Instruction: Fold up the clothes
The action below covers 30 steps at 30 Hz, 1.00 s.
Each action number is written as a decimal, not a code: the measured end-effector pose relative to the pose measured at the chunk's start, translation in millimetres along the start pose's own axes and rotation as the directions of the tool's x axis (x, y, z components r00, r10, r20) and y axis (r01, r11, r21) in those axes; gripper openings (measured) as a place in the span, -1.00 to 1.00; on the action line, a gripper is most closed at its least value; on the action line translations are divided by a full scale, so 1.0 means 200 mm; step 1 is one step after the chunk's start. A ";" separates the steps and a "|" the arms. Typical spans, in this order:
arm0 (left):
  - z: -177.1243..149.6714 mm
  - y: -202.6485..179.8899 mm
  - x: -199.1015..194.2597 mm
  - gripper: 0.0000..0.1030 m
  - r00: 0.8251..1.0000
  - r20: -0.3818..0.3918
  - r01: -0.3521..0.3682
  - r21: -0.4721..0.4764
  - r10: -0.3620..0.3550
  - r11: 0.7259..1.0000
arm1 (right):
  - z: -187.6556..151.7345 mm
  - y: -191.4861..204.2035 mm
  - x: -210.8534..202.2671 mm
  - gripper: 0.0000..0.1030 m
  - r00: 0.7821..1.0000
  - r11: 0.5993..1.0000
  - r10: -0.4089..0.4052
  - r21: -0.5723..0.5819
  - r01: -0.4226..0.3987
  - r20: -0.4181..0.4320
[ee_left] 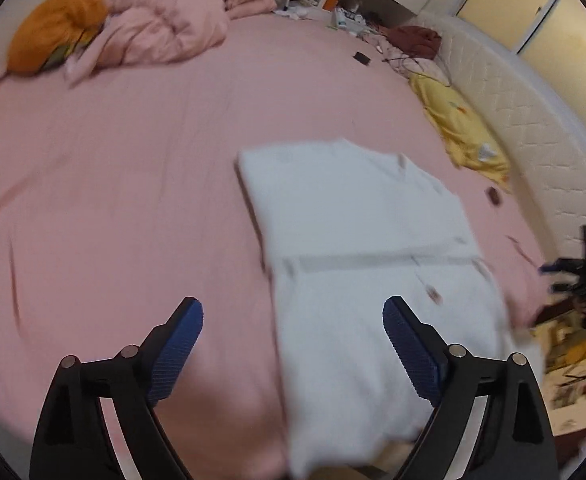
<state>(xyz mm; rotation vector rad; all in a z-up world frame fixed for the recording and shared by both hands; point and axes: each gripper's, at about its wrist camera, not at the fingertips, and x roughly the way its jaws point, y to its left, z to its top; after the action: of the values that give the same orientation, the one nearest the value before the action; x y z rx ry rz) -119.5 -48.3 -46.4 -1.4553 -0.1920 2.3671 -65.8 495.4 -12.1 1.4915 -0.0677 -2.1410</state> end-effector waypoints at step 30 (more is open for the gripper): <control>0.66 0.01 1.07 -0.73 0.968 -0.157 0.202 0.016 -0.197 0.979 | 0.54 -1.01 0.84 -0.68 0.930 0.810 0.235 0.471 -0.348 0.283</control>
<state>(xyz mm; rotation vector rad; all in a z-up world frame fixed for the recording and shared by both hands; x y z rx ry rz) -323.9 36.9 -165.1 -1.5202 -0.2467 2.0797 -282.4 568.3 -182.0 1.3920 -0.9606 -2.1001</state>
